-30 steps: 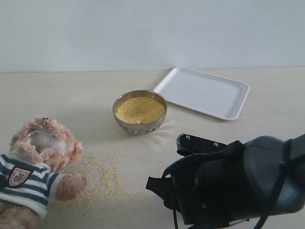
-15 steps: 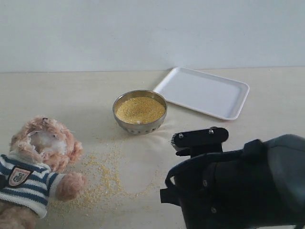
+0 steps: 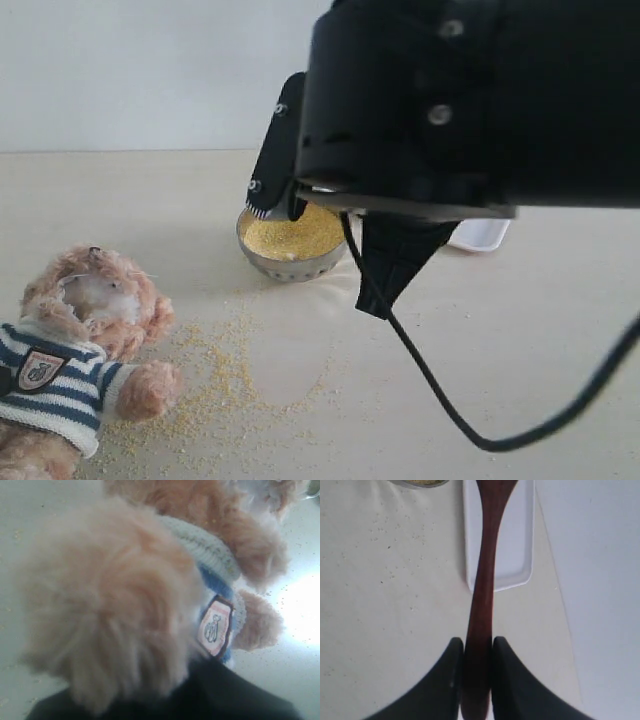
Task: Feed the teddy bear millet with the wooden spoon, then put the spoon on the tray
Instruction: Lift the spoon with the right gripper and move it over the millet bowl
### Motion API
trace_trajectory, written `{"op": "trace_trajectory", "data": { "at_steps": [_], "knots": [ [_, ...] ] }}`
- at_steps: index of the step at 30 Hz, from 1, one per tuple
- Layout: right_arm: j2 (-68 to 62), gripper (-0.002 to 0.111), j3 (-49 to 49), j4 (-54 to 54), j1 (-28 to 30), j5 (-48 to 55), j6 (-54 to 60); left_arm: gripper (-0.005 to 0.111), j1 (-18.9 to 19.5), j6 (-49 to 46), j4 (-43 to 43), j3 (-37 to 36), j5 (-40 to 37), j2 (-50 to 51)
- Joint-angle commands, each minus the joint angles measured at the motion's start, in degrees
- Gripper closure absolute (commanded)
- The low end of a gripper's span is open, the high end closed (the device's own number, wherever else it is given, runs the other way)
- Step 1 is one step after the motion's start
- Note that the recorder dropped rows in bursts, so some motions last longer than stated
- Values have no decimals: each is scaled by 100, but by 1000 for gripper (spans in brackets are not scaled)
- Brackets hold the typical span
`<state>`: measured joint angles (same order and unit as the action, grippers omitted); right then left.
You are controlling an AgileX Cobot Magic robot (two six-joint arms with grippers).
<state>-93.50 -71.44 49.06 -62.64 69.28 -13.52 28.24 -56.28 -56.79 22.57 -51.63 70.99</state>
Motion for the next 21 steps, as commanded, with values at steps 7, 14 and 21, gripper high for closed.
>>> {"op": "trace_trajectory", "data": {
  "at_steps": [7, 14, 21],
  "knots": [
    [-1470, 106, -1089, -20, 218, 68, 1525, 102, 16, -39, -82, -24, -42, -19],
    [-1986, 106, -1620, 202, 411, 68, 1798, 102, 16, -39, -82, -24, -42, -19],
    [-2176, 106, -1661, 491, 668, 68, 1816, 102, 16, -39, -82, -24, -42, -19]
  ]
}}
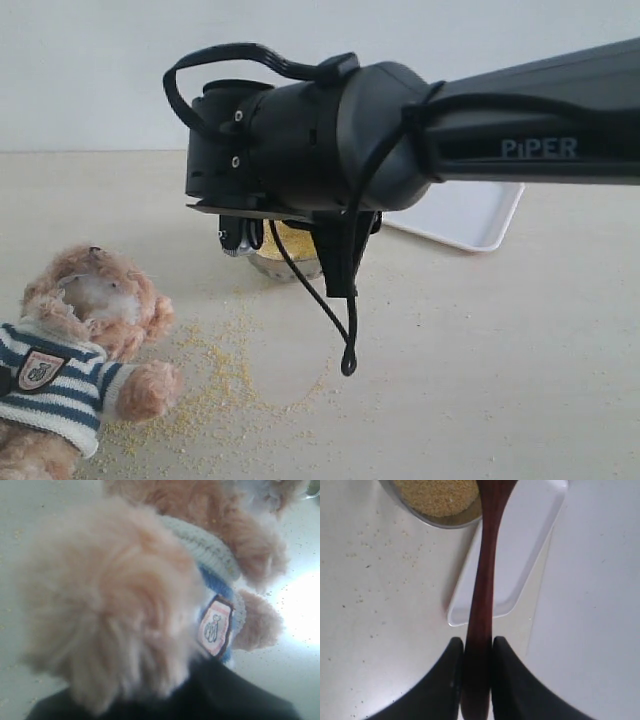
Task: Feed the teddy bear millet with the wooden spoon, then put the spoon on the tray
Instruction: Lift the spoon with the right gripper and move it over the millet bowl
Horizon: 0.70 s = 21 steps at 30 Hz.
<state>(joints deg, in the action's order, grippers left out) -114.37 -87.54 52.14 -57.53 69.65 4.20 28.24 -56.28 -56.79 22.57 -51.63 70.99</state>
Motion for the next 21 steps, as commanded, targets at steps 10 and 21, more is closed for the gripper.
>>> {"op": "trace_trajectory", "data": {
  "at_steps": [10, 21],
  "knots": [
    [-400, 106, -51, 304, 334, 31, 44, 102, 16, -39, -82, -24, -42, -19],
    [-637, 106, -51, 218, 374, -253, -282, 102, 16, -39, -82, -24, -42, -19]
  ]
}}
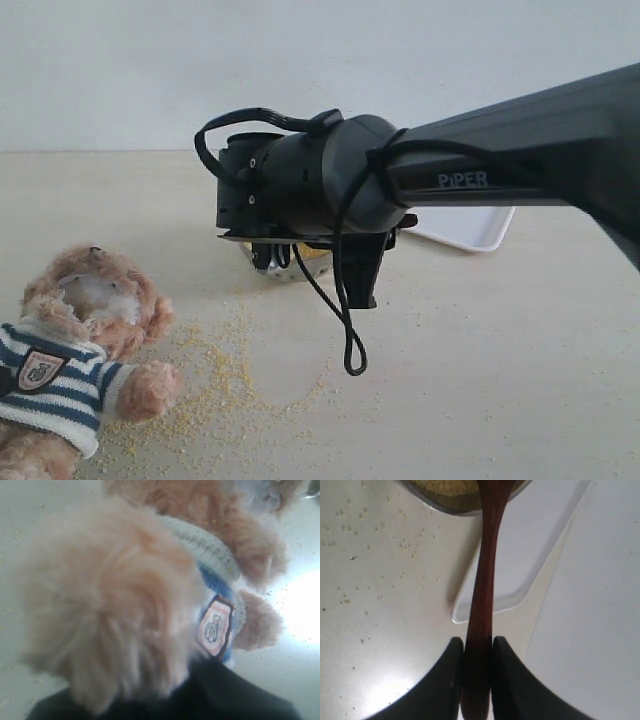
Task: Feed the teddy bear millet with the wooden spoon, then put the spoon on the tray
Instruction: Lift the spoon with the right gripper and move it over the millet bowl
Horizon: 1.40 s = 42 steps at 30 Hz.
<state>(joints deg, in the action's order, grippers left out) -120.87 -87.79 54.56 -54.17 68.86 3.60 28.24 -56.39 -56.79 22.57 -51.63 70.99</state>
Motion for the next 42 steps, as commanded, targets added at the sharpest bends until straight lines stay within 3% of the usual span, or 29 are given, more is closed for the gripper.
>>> {"op": "trace_trajectory", "data": {
  "at_steps": [1, 18, 42],
  "knots": [
    [13, 106, -26, -25, 38, -200, -262, 102, 16, -27, -82, -24, -42, -19],
    [13, 106, -36, -954, 50, -466, -466, 102, 16, -27, -82, -24, -42, -19],
    [24, 106, -711, -2352, 588, -224, -449, 102, 16, -27, -82, -24, -42, -19]
  ]
}}
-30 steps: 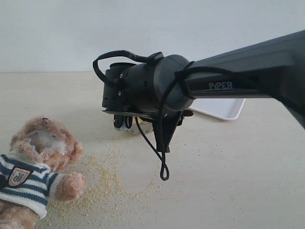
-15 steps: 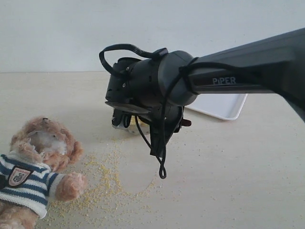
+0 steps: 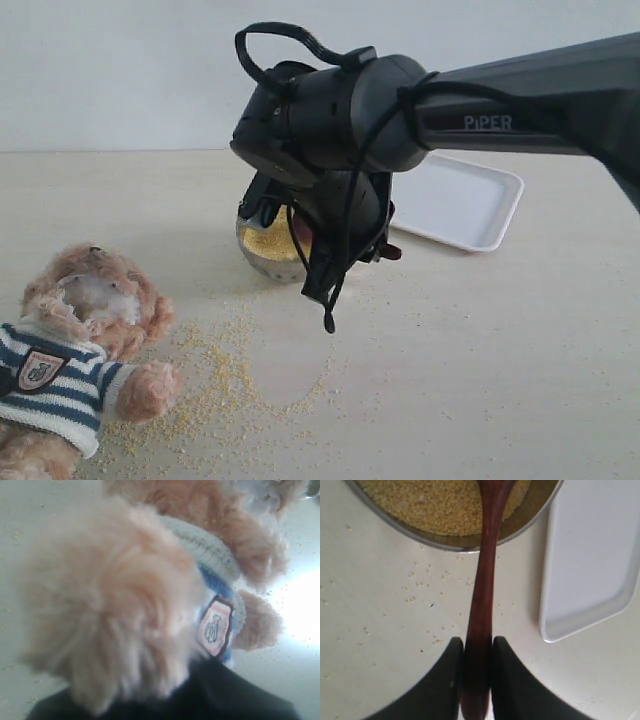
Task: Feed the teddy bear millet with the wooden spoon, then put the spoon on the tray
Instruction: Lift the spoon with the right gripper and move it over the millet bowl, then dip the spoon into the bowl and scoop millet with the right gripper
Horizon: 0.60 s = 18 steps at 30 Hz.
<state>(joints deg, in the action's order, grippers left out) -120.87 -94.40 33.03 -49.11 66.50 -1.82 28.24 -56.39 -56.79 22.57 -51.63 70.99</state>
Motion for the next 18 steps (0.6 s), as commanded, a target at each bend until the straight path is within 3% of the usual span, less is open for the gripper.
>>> {"op": "trace_trajectory", "data": {
  "at_steps": [1, 18],
  "knots": [
    [24, 106, -50, -199, 92, -40, 93, 102, 16, -27, -82, -24, -42, -19],
    [24, 106, -58, -111, 201, -427, 433, 102, 16, -27, -82, -24, -42, -19]
  ]
}}
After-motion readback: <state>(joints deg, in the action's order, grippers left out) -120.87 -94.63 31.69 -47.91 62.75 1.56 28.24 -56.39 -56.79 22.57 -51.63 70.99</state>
